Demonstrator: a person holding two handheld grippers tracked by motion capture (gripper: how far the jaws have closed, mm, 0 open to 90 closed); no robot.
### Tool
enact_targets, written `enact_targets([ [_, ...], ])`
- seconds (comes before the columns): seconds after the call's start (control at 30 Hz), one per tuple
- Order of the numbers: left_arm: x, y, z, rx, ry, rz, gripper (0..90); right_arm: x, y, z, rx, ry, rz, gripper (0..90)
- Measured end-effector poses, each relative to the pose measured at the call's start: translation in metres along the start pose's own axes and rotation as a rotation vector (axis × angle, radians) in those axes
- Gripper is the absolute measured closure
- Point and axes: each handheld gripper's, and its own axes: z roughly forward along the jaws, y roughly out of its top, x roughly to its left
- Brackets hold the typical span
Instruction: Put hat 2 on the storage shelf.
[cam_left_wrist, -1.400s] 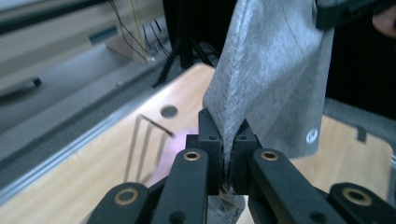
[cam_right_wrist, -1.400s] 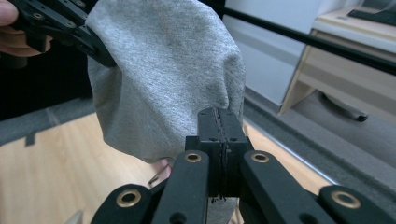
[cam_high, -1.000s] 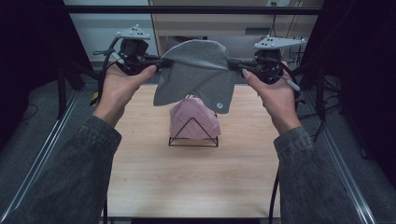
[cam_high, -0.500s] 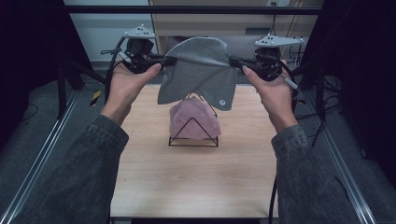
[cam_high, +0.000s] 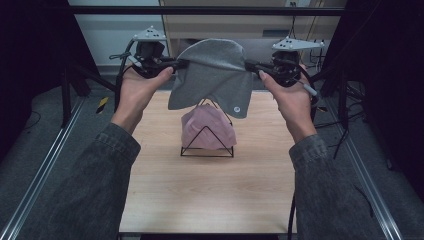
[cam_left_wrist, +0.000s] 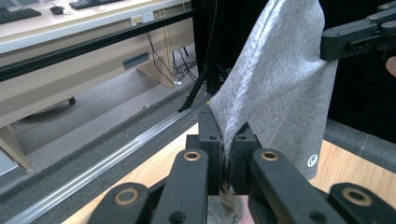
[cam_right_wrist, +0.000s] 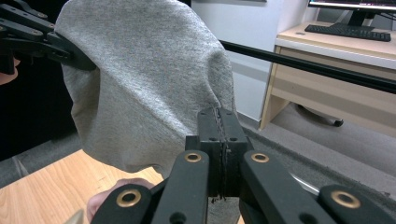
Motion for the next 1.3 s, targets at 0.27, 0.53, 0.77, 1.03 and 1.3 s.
enact_targets([
  [0.27,0.002,0.001,0.000,-0.025,0.018,0.019,86.7,-0.001,0.001,0.005,-0.008,-0.011,-0.004,90.0],
  [0.53,0.004,-0.009,0.007,0.017,0.028,0.030,86.7,-0.004,-0.006,0.015,0.015,-0.014,0.000,90.0],
  [0.77,0.009,-0.017,0.016,0.028,0.032,0.017,86.6,-0.008,-0.012,0.026,0.042,-0.027,-0.006,90.0],
  [1.03,0.016,-0.027,0.026,0.058,0.046,0.010,86.6,-0.010,-0.018,0.040,0.076,-0.034,-0.017,90.0],
  [1.3,0.019,-0.041,0.038,0.087,0.056,-0.012,86.7,-0.012,-0.027,0.053,0.122,-0.056,-0.047,90.0],
])
